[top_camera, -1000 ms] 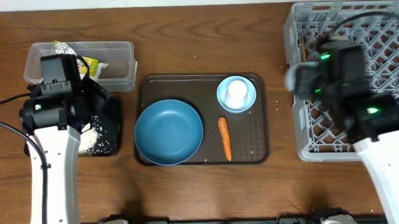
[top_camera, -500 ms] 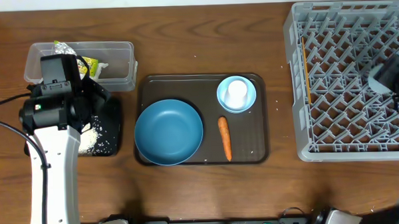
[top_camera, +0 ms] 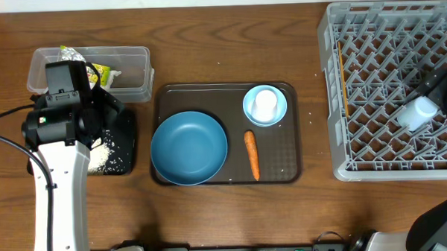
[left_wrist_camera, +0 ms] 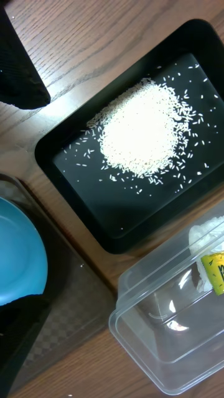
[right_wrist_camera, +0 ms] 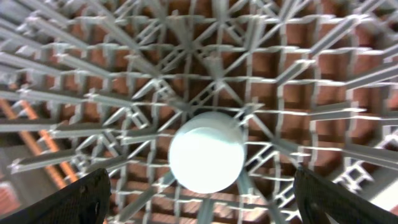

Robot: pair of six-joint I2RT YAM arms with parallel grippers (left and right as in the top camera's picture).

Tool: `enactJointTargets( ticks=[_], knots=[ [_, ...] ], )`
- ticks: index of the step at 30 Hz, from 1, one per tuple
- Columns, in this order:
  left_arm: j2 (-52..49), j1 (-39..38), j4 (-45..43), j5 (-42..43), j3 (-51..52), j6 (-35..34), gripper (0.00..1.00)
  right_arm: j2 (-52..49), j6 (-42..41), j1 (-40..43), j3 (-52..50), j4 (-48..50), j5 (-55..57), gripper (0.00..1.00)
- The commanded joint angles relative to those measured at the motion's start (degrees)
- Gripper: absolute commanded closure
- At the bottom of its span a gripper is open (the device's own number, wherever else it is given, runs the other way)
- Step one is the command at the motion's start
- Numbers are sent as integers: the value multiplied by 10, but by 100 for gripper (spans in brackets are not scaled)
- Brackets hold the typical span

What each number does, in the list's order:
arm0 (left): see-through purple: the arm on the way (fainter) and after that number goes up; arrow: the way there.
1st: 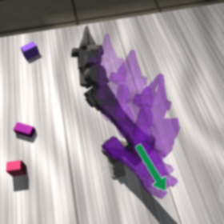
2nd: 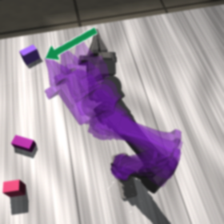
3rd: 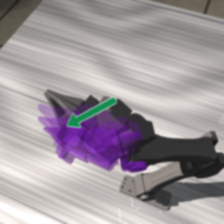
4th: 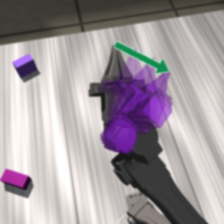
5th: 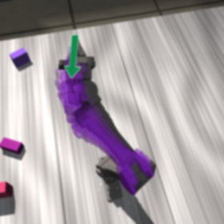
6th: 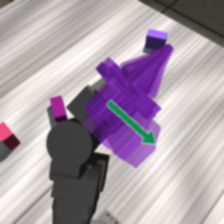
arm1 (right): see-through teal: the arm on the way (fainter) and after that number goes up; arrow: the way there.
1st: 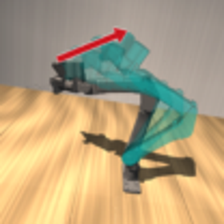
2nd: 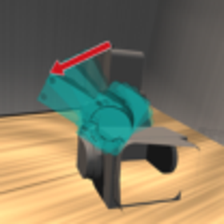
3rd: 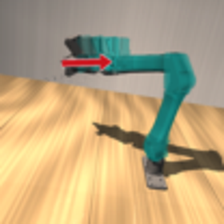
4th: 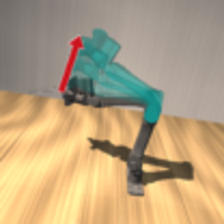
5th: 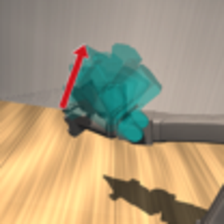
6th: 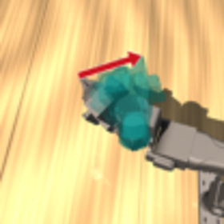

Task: Sort waste into correct bins and load items into the dishwasher rack
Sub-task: 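Carry the cup right and place it in the dish rack, then move the right gripper back and grasp the white cup from the bowl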

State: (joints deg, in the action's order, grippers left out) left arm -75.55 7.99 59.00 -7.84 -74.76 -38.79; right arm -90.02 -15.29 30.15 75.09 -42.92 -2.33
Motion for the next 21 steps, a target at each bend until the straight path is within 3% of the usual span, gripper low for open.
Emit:
enactJointTargets(
  ticks=[1,5,7,16,21],
  knots=[
    [-2,0,3,-3,-5,3,2,26,-9,-12,7,-4,-94,6],
    [-2,0,3,-3,-5,3,2,55,16,-65,7,-13,-254,8],
    [-2,0,3,-3,-5,3,2,61,31,-114,7,-27,-264,9],
    [-2,0,3,-3,-5,3,2,17,44,-407,4,-18,-106,5],
    [-2,0,3,-3,-5,3,2,-31,-35,-517,4,8,21,4]
  ],
)
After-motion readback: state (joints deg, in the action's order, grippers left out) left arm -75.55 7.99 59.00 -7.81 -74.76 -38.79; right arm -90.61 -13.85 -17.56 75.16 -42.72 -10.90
